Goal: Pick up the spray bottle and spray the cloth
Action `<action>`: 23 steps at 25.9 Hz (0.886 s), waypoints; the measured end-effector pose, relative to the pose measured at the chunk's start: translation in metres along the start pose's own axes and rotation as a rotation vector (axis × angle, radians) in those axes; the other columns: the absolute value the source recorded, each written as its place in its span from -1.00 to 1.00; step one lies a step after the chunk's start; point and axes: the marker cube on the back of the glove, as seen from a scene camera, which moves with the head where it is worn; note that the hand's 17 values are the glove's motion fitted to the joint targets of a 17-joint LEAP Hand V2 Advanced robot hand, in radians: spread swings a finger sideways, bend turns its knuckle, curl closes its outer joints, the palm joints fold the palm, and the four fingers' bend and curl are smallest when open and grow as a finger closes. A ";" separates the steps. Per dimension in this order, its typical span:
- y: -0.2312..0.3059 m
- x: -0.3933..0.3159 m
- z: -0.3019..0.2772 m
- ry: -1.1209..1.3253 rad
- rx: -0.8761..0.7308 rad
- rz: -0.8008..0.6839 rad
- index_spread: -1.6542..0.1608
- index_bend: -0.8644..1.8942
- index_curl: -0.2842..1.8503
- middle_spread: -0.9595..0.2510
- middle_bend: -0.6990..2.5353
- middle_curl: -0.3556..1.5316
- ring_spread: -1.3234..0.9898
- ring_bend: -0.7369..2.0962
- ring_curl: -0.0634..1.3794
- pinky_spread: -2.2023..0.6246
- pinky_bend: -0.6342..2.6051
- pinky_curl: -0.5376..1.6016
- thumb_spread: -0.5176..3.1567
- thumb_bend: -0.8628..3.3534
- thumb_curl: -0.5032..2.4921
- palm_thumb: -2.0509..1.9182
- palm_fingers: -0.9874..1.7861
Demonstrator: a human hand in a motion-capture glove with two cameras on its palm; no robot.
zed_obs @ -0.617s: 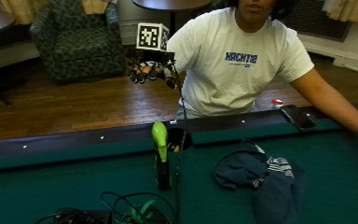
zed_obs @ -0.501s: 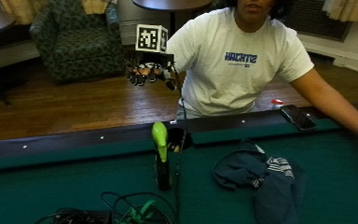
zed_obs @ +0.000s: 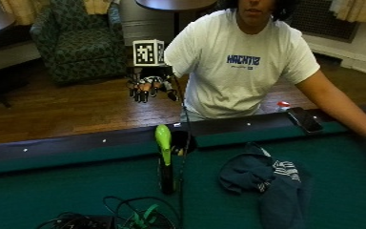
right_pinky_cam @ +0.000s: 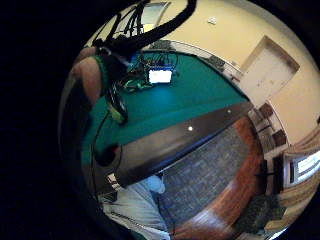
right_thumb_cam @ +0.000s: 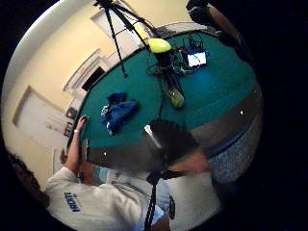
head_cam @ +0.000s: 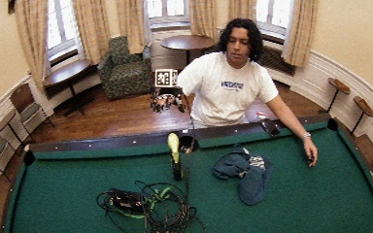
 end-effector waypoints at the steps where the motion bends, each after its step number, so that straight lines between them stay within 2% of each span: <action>1: 0.003 0.002 0.005 -0.014 -0.006 -0.002 0.42 -0.30 -0.58 0.47 -0.40 -0.38 0.10 -0.12 -0.56 0.68 -0.37 -0.27 -0.23 -0.54 -0.54 0.25 0.20; 9: -0.002 0.013 0.048 -0.267 -0.086 0.026 0.41 -0.30 -0.58 0.43 -0.37 -0.32 0.09 -0.12 -0.52 0.67 -0.38 -0.25 -0.19 -0.56 -0.52 0.27 0.23; 19: -0.052 0.006 0.124 -0.983 -0.272 0.203 0.42 -0.28 -0.55 0.39 -0.38 -0.28 0.07 -0.13 -0.49 0.66 -0.40 -0.23 -0.17 -0.56 -0.48 0.33 0.25; 23: -0.081 -0.004 0.141 -1.114 -0.322 0.241 0.42 -0.27 -0.53 0.38 -0.39 -0.27 0.06 -0.14 -0.49 0.65 -0.42 -0.22 -0.17 -0.56 -0.47 0.36 0.25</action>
